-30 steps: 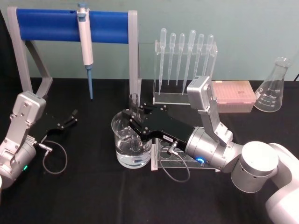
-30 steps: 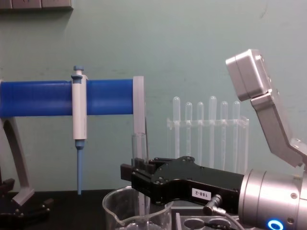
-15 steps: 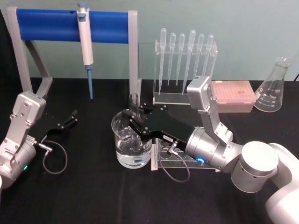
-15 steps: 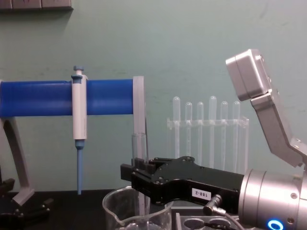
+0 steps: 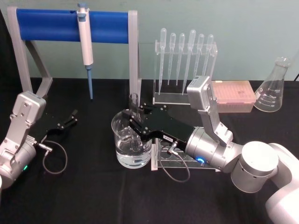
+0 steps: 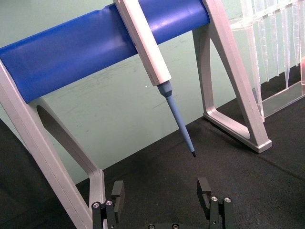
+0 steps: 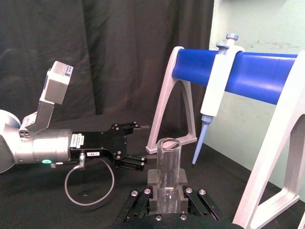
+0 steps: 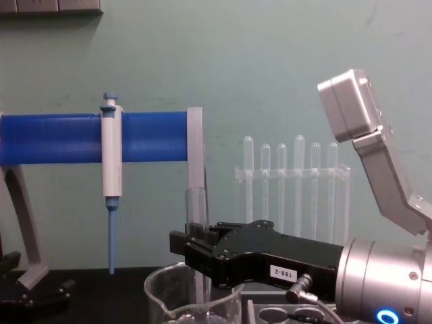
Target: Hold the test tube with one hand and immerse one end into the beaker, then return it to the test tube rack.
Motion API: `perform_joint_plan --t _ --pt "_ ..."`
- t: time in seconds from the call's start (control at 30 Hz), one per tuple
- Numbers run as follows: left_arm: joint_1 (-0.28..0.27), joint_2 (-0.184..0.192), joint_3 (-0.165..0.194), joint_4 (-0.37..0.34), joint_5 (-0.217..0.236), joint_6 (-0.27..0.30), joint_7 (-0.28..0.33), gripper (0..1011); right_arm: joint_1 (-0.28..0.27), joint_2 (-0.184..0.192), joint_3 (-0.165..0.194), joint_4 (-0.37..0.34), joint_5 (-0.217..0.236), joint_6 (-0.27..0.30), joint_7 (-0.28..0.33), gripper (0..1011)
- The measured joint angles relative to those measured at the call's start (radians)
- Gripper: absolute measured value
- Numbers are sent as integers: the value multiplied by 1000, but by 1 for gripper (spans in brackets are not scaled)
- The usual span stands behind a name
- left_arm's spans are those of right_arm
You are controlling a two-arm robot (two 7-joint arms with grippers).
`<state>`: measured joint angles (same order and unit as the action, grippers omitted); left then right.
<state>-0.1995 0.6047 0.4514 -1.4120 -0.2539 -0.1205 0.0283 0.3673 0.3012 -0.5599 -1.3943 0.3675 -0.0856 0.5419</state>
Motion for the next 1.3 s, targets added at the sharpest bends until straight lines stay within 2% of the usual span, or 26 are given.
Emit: perform_joint_plan --t 0.47,0.6,0.77,0.97,1.03,1.1,1.23,1.3 --pt "0 0 0 0 0 0 0 1000 -4 3 3 -14 -1 2 -2 227" --pt "0 0 0 0 0 0 0 1000 -13 15 11 -66 -3 18 -10 226" --pt "0 0 0 0 0 0 0 1000 -25 45 35 -181 7 58 -24 227" --pt "0 0 0 0 0 0 0 1000 -35 83 81 -313 58 97 -38 227" --pt "0 0 0 0 0 0 0 1000 -37 88 87 -326 65 99 -40 227" --pt "0 0 0 0 0 0 0 1000 -52 114 114 -381 85 115 -58 227" --pt "0 0 0 0 0 0 0 1000 -77 147 141 -434 94 136 -85 227" --pt "0 0 0 0 0 0 0 1000 -106 177 165 -471 98 154 -109 227"
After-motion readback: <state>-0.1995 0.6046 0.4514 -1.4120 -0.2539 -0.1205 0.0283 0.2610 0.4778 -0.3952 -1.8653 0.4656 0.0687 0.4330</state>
